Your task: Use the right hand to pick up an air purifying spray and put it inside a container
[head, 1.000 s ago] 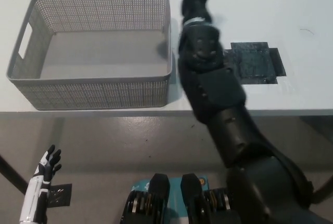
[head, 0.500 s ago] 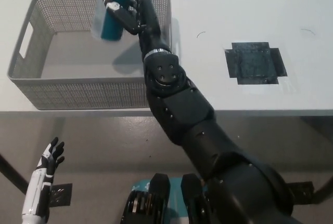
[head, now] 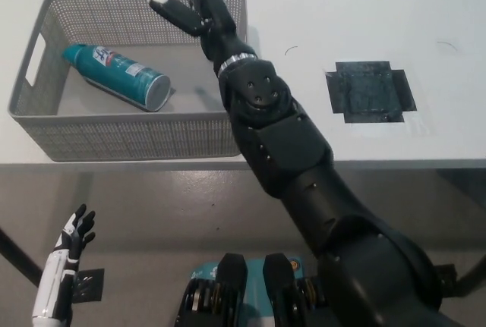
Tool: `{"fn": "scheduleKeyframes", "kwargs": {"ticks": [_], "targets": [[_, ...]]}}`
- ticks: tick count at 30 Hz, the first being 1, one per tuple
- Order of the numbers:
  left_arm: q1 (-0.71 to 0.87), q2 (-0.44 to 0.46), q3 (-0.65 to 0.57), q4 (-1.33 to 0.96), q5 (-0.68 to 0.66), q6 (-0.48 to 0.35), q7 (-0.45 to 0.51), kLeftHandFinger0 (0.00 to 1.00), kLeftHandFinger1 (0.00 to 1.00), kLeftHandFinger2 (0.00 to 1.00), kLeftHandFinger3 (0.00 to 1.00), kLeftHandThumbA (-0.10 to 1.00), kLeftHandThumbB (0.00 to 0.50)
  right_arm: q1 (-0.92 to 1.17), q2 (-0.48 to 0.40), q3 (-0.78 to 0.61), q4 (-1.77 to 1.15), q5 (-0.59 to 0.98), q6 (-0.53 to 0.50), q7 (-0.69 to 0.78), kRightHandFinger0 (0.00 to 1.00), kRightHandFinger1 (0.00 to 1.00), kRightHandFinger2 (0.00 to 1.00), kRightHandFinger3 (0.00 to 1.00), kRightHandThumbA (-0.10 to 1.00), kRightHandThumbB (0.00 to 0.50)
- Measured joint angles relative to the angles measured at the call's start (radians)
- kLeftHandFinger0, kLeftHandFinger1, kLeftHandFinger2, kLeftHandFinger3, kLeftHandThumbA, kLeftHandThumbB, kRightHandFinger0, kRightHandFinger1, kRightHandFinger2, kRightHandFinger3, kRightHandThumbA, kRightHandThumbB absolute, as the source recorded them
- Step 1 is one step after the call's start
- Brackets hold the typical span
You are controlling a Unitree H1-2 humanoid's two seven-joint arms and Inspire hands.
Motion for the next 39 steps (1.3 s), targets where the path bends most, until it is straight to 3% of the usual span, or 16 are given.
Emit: {"fn": "scheduleKeyframes", "kwargs": {"ticks": [6, 8, 11, 14, 16, 20, 24, 28, 29, 36, 38, 39], "targets": [[0.007, -0.001, 0.0, 0.005, 0.0, 0.0, -0.003, 1.0, 1.0, 1.0, 1.0, 1.0, 0.157, 0.077, -0.031, 0.024, -0.222, -0.006, 0.041, 0.023, 1.0, 1.0, 1.0, 1.0, 0.76, 0.5], [0.008, -0.001, 0.0, 0.005, 0.0, 0.0, -0.004, 1.0, 1.0, 1.0, 1.0, 1.0, 0.078, 0.103, -0.04, 0.026, -0.271, -0.008, 0.05, 0.025, 1.0, 1.0, 1.0, 1.0, 0.78, 0.5], [0.011, -0.001, 0.0, 0.007, 0.0, 0.001, -0.004, 1.0, 1.0, 1.0, 1.0, 1.0, 0.014, 0.188, -0.073, 0.027, -0.399, -0.014, 0.074, 0.031, 1.0, 1.0, 1.0, 1.0, 0.71, 0.5], [0.012, -0.001, 0.0, 0.009, 0.0, 0.001, -0.004, 1.0, 1.0, 1.0, 1.0, 1.0, 0.017, 0.268, -0.106, 0.026, -0.505, -0.014, 0.093, 0.037, 1.0, 1.0, 1.0, 1.0, 0.72, 0.5], [0.012, -0.001, 0.0, 0.011, 0.0, 0.001, -0.004, 1.0, 1.0, 1.0, 1.0, 1.0, 0.044, 0.32, -0.133, 0.026, -0.571, -0.014, 0.103, 0.041, 1.0, 1.0, 1.0, 1.0, 0.76, 0.5], [0.014, -0.002, 0.0, 0.014, 0.0, 0.001, -0.004, 1.0, 1.0, 1.0, 1.0, 1.0, 0.035, 0.421, -0.182, 0.026, -0.682, -0.014, 0.115, 0.048, 1.0, 1.0, 1.0, 1.0, 0.87, 0.483], [0.016, -0.002, 0.003, 0.016, 0.0, 0.001, -0.004, 1.0, 1.0, 1.0, 1.0, 1.0, 0.022, 0.632, -0.277, 0.026, -0.858, -0.025, 0.108, 0.062, 1.0, 1.0, 1.0, 1.0, 0.83, 0.491], [0.025, -0.002, 0.007, 0.016, 0.0, 0.001, -0.004, 1.0, 1.0, 1.0, 1.0, 1.0, 0.086, 0.845, -0.363, 0.026, -0.957, -0.05, 0.068, 0.072, 1.0, 1.0, 1.0, 1.0, 0.83, 0.486], [0.03, -0.002, 0.008, 0.016, 0.0, 0.001, -0.004, 1.0, 1.0, 1.0, 1.0, 1.0, 0.097, 0.916, -0.39, 0.026, -0.969, -0.059, 0.048, 0.074, 1.0, 1.0, 1.0, 1.0, 0.86, 0.465], [0.048, -0.003, 0.01, 0.028, 0.0, 0.0, -0.004, 1.0, 1.0, 1.0, 1.0, 1.0, 0.113, 1.234, -0.505, 0.027, -0.918, -0.105, -0.052, 0.076, 1.0, 1.0, 1.0, 1.0, 0.91, 0.425], [0.05, -0.004, 0.01, 0.028, 0.0, 0.0, -0.004, 1.0, 1.0, 1.0, 1.0, 1.0, 0.117, 1.266, -0.516, 0.026, -0.874, -0.106, -0.078, 0.076, 1.0, 1.0, 1.0, 1.0, 0.94, 0.439], [0.052, -0.005, 0.011, 0.028, 0.0, 0.001, -0.003, 1.0, 1.0, 1.0, 1.0, 1.0, 0.131, 1.276, -0.52, 0.026, -0.83, -0.104, -0.097, 0.077, 1.0, 1.0, 1.0, 1.0, 0.96, 0.403]]}}
